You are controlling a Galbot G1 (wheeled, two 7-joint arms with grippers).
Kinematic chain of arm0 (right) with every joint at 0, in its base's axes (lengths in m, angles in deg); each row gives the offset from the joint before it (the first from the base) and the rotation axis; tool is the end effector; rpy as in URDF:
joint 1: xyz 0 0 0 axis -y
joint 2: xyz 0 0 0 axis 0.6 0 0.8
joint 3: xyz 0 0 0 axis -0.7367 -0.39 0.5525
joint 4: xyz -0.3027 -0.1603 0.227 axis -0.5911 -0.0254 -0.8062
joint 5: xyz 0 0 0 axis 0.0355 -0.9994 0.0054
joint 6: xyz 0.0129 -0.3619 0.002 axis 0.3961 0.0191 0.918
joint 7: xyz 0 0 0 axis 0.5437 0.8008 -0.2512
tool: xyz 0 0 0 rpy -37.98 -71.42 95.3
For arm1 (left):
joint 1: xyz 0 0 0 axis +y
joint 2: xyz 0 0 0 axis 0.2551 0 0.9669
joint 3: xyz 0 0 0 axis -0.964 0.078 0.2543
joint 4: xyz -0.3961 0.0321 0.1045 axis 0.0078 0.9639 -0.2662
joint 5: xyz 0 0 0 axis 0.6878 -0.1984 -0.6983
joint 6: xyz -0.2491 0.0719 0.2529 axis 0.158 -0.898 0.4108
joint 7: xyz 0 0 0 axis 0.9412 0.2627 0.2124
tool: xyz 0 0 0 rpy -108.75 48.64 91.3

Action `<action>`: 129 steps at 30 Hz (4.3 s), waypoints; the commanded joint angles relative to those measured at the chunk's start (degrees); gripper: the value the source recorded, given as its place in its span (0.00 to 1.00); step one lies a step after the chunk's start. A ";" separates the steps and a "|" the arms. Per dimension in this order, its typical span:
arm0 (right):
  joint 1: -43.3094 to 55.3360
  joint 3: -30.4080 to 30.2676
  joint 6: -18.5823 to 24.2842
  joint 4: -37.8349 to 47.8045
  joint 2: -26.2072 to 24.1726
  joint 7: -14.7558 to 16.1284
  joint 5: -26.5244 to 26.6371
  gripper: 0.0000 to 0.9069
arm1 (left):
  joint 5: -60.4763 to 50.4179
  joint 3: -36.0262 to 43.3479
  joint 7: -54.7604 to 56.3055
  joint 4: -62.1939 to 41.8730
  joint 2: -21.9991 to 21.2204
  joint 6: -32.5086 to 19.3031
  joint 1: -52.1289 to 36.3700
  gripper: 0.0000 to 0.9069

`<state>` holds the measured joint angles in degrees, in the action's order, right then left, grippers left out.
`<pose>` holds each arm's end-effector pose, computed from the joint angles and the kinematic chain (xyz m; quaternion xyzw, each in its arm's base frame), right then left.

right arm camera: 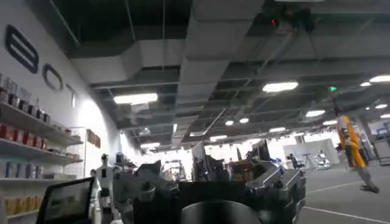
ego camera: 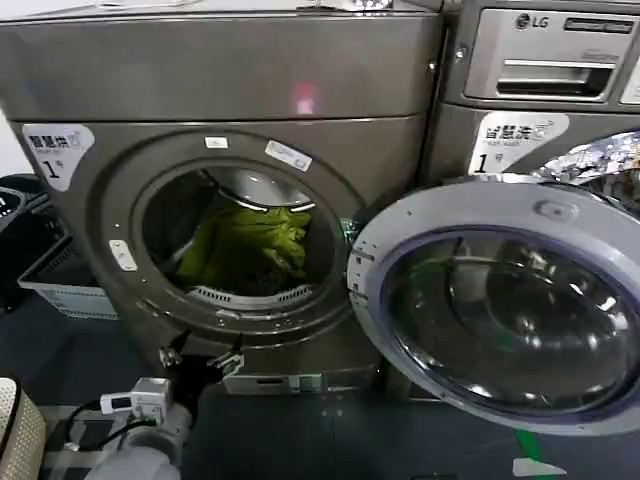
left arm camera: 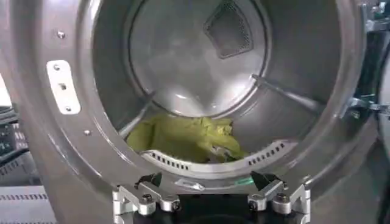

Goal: Grasp the clothes from the dryer.

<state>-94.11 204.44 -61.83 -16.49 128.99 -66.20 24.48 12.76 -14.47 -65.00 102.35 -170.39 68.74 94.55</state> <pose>-0.2757 -0.4943 -0.0759 0.7565 0.6216 -0.1048 0.1743 0.1947 0.0129 -0.2391 -0.0116 -0.9865 -0.0462 0.1568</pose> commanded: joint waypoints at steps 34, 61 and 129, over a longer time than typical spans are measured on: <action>0.20 -1.16 2.62 -1.15 0.49 0.74 -0.06 1.00 | -5.49 1.29 -0.38 -15.28 -1.65 -3.24 -16.26 1.00; 1.09 -2.90 2.31 -3.04 0.13 1.08 -0.10 1.00 | -24.24 -1.08 -9.07 -64.15 -3.03 -14.82 -49.92 1.00; 2.40 -8.77 2.79 -6.75 1.08 1.28 -3.15 1.00 | -75.37 -3.73 -71.94 -98.61 -0.49 -51.51 -68.94 1.00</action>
<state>-91.73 195.72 -59.07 -23.16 130.10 -64.90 21.33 -63.52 -18.09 -136.79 6.80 -170.88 17.08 25.35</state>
